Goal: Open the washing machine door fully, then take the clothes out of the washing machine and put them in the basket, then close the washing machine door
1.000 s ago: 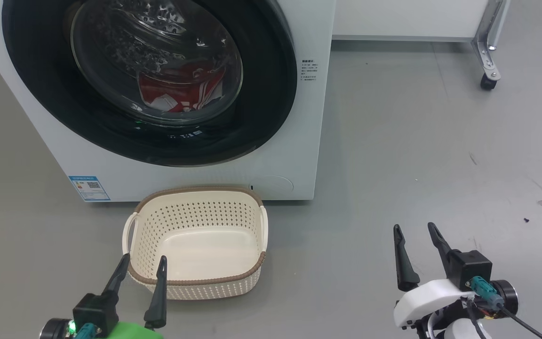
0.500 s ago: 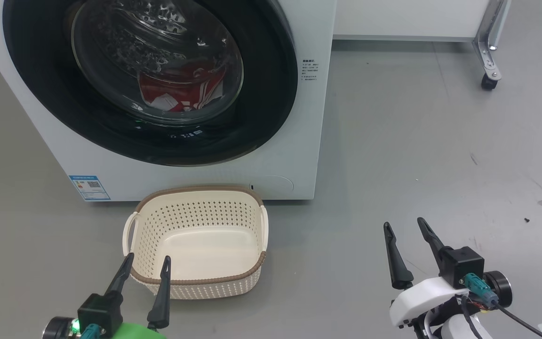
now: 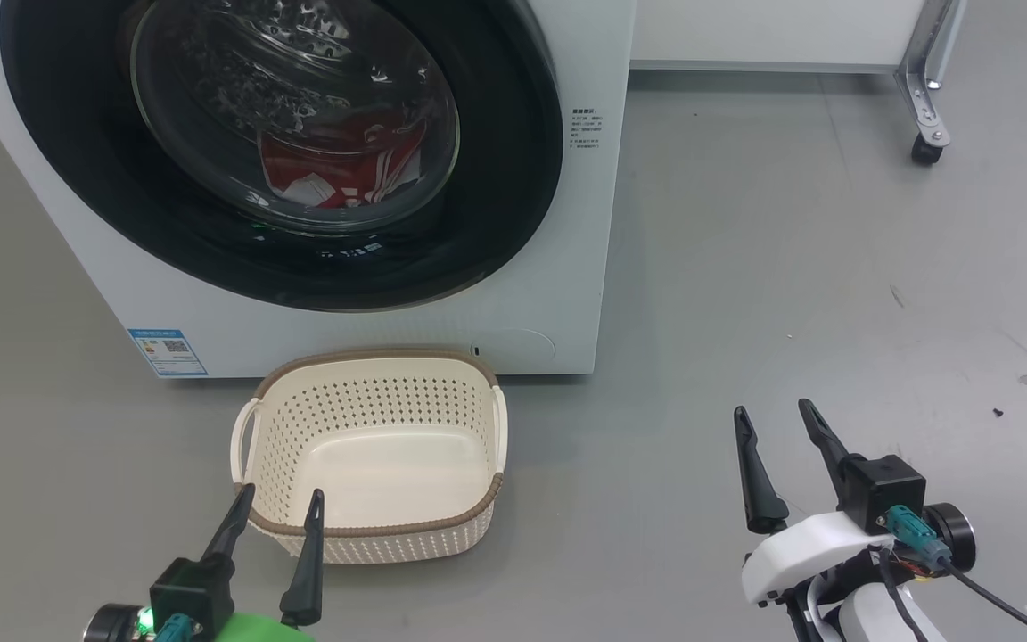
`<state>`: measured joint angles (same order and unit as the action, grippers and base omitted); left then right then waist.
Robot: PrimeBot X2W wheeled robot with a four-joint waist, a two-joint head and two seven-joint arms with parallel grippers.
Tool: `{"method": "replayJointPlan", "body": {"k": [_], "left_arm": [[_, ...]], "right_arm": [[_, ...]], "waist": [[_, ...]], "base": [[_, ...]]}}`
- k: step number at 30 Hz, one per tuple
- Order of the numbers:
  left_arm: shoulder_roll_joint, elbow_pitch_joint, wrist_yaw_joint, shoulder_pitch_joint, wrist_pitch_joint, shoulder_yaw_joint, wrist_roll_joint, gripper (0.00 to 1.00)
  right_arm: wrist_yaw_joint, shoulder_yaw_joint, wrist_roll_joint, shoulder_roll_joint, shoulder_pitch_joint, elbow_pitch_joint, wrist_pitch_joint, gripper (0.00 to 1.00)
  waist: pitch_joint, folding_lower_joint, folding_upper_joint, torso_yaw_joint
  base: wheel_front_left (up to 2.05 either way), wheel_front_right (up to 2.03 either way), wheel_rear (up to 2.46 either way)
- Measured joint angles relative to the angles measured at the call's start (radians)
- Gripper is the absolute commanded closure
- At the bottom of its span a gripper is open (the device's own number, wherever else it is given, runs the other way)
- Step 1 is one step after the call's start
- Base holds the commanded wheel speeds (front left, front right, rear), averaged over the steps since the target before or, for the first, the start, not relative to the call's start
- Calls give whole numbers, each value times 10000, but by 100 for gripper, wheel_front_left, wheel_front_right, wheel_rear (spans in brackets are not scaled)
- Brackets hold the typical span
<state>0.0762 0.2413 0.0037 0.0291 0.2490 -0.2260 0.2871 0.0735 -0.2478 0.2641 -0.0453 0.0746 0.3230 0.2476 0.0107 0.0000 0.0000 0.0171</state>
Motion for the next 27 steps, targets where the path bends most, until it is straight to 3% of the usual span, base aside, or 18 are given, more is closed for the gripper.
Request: {"method": "replayJointPlan", "body": {"k": [27], "left_arm": [[-82, 157, -92, -52, 0, 94, -13, 0]], "right_arm": [[12, 48, 201, 2, 35, 17, 0, 0]], "waist": [[-9, 0, 0, 55]], "base": [[0, 0, 0]]}}
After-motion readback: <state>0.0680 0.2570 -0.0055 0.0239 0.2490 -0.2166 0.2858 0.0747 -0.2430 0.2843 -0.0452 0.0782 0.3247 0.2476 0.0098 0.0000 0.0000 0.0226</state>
